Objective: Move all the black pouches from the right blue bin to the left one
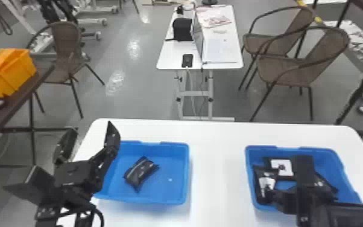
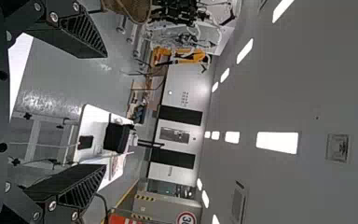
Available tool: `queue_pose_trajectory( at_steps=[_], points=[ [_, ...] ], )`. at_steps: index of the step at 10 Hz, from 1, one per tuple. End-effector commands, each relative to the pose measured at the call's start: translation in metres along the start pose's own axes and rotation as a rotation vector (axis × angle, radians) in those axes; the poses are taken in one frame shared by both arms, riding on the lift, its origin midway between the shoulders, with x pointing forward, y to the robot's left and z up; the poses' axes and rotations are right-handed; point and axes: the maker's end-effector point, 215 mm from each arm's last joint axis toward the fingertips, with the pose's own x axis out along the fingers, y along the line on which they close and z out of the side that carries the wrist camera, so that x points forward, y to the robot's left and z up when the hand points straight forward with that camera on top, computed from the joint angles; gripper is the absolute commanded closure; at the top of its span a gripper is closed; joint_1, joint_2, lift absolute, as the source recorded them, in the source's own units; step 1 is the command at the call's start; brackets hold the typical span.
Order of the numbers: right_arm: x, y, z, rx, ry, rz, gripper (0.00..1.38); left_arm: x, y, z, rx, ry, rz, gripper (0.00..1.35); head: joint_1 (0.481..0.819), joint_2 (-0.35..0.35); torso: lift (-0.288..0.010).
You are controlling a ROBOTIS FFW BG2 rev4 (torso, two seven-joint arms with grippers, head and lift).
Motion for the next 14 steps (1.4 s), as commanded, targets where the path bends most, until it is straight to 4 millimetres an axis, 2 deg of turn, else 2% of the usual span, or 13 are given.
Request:
queue_pose_trajectory(
  at_steps=[1,2,3,4,5,6,7,9,11,14],
  points=[
    [-0.019,0.001,0.006,-0.003,-0.048,-0.001,1.25,0.001,-0.001,0.002,-0.004,-0.005,-0.002,0.19,0.695,0.099,0.01],
    [-0.044,0.0,0.017,-0.017,-0.09,-0.011,1.25,0.001,-0.001,0.002,-0.013,-0.006,0.0,0.19,0.695,0.097,0.01],
    [-0.076,-0.004,0.037,-0.051,-0.142,-0.034,1.25,0.001,0.0,0.002,-0.016,-0.006,0.004,0.19,0.695,0.095,0.01],
    [-0.104,-0.007,0.065,-0.083,-0.201,-0.035,1.25,0.001,-0.001,-0.001,-0.029,0.002,0.007,0.19,0.695,0.086,0.01],
    [-0.122,0.001,0.101,-0.139,-0.275,0.025,1.25,0.003,-0.002,-0.01,-0.062,0.035,0.007,0.19,0.695,0.074,0.01],
    [-0.133,0.018,0.141,-0.22,-0.356,0.105,1.25,0.007,-0.006,-0.018,-0.104,0.069,-0.008,0.19,0.695,0.075,0.01],
    [-0.134,0.047,0.171,-0.276,-0.415,0.223,1.25,0.014,-0.014,-0.019,-0.128,0.085,-0.038,0.19,0.695,0.078,0.01],
    [-0.132,0.12,0.209,-0.407,-0.488,0.41,1.25,0.022,-0.025,-0.02,-0.163,0.106,-0.08,0.19,0.695,0.11,0.01],
    [-0.127,0.184,0.22,-0.485,-0.506,0.612,1.25,0.03,-0.04,-0.028,-0.235,0.153,-0.111,0.19,0.695,0.158,0.01],
    [-0.125,0.255,0.214,-0.525,-0.461,0.826,1.25,0.054,-0.072,-0.021,-0.29,0.203,-0.251,0.19,0.695,0.22,0.01]
  ],
)
